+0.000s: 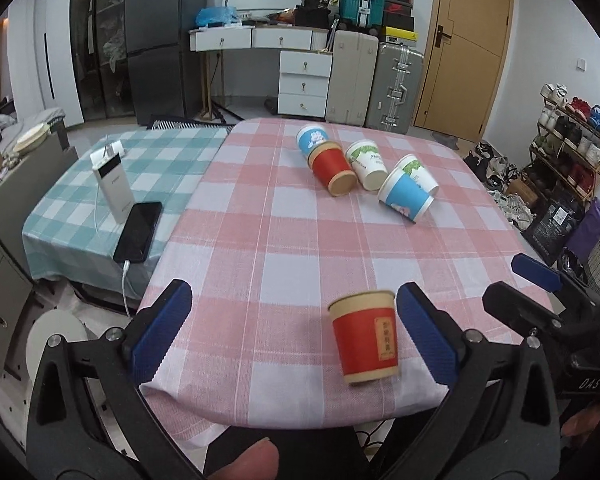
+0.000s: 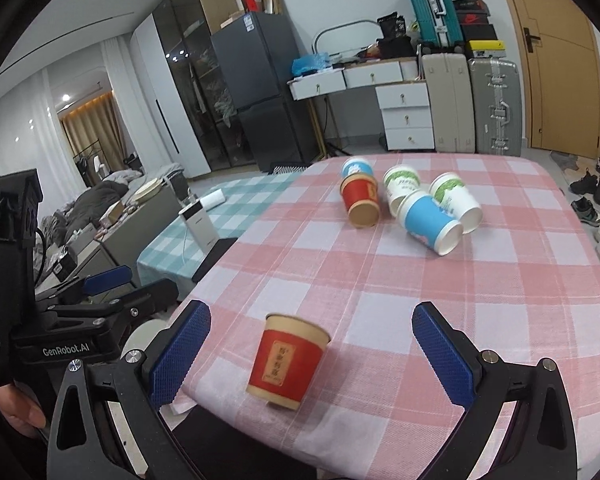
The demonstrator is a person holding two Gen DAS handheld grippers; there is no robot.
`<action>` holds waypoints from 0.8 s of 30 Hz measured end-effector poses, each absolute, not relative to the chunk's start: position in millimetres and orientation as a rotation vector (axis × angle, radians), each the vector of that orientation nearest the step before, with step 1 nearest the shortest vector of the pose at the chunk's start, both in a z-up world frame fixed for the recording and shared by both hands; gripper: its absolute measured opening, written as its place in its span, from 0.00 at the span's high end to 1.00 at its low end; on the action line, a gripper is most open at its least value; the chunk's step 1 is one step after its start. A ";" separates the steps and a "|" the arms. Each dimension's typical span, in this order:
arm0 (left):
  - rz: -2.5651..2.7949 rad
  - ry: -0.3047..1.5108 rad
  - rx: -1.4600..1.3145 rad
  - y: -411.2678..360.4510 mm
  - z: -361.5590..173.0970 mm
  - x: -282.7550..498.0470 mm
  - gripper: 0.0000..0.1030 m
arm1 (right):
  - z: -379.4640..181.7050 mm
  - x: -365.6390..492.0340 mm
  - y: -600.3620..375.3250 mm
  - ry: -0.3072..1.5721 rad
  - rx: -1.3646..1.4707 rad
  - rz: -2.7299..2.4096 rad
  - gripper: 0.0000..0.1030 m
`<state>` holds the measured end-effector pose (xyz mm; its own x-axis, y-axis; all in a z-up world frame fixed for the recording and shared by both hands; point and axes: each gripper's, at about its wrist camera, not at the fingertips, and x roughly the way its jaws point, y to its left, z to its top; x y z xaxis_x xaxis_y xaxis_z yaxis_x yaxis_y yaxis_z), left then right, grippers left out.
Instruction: Flip cup upright
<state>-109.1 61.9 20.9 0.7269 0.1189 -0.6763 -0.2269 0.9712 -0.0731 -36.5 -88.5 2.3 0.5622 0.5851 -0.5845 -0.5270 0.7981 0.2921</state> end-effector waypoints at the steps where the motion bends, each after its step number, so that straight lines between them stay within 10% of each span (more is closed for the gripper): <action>1: 0.199 0.743 -0.168 65.4 16.5 -111.4 0.01 | 1.2 -36.3 -85.7 0.728 0.078 0.662 0.00; 24: 0.281 0.758 -0.296 140.7 -34.5 -117.4 0.01 | -84.2 48.9 -31.0 1.279 0.215 0.700 0.00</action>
<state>-117.4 140.7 -34.5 0.6930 0.1418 -0.7069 -0.3525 0.9219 -0.1606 48.9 -31.0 -84.2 0.1163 0.5873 -0.8009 -0.3585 0.7769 0.5176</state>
